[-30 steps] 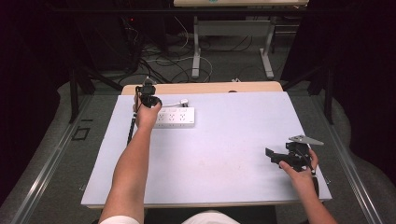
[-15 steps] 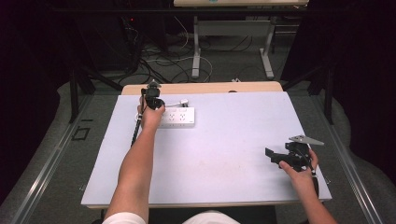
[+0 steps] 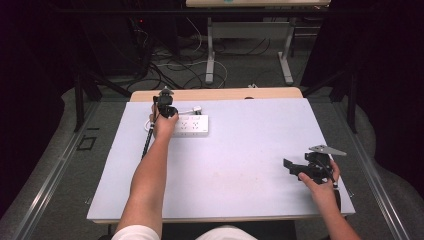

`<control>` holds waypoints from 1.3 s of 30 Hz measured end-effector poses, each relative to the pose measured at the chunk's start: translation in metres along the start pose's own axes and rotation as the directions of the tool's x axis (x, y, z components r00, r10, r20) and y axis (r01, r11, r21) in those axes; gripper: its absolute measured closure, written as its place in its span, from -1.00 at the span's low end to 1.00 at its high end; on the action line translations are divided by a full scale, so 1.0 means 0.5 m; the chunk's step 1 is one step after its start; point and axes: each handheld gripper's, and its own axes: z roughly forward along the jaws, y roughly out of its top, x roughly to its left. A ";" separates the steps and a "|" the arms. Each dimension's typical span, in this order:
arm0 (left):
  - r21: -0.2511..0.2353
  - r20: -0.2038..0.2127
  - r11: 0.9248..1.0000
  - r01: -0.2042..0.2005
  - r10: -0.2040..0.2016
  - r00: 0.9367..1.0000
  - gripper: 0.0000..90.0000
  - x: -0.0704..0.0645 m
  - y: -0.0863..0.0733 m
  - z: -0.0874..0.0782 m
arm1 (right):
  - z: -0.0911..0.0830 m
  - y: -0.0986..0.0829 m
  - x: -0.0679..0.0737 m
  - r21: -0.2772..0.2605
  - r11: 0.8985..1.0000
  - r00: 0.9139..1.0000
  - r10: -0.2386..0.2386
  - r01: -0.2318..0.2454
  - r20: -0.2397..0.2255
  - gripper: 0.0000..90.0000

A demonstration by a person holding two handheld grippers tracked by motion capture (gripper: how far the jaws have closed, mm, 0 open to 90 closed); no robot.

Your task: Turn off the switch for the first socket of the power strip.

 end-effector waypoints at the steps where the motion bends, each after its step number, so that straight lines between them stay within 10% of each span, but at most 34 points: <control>1: -0.006 -0.004 1.000 0.003 -0.003 1.000 1.00 -0.001 -0.001 0.001 | -0.001 0.000 -0.001 0.007 1.000 1.000 -0.002 0.002 -0.006 -0.86; 39: -0.022 -0.023 1.000 -0.009 0.008 1.000 0.89 -0.003 -0.001 0.011 | 0.001 -0.001 -0.001 0.011 1.000 1.000 -0.002 0.002 -0.012 -0.86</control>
